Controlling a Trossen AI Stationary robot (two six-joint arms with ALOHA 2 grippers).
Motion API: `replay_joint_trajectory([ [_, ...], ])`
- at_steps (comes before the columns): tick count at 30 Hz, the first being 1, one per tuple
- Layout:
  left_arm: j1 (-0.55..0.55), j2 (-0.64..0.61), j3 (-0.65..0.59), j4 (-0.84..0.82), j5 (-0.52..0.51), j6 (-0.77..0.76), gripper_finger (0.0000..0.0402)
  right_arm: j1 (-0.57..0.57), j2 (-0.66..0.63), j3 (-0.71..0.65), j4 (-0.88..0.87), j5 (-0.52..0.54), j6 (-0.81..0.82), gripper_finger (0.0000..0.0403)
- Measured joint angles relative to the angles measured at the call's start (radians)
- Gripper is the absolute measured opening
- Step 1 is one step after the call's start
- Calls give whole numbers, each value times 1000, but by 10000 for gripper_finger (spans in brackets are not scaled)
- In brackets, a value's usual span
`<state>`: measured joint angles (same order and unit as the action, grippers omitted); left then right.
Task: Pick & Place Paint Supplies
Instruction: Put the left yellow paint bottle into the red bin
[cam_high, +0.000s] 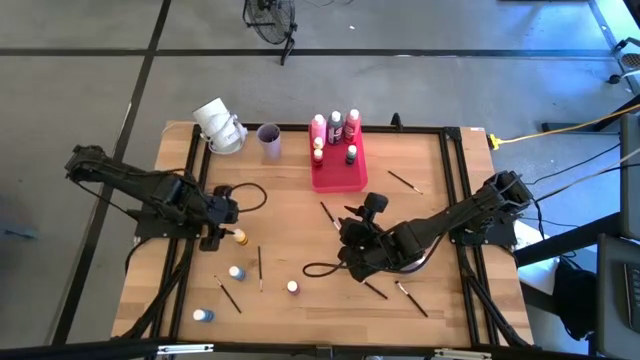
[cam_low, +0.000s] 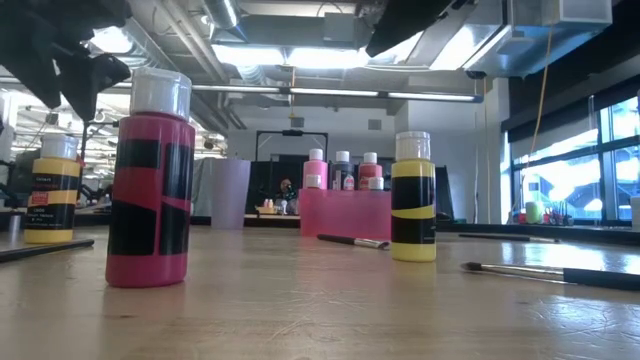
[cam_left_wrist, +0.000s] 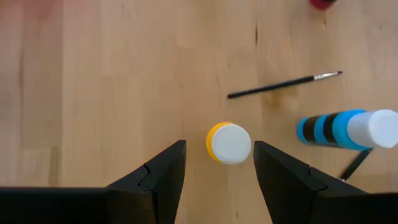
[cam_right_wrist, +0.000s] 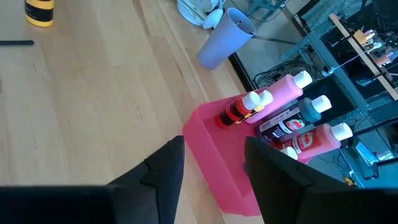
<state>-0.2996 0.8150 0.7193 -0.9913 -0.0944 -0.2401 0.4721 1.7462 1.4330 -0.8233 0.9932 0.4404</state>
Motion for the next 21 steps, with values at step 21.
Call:
replay_joint_trajectory([
  [21,-1,192,0,1,60,-34,184,0,0,0,14,-11,0,172],
])
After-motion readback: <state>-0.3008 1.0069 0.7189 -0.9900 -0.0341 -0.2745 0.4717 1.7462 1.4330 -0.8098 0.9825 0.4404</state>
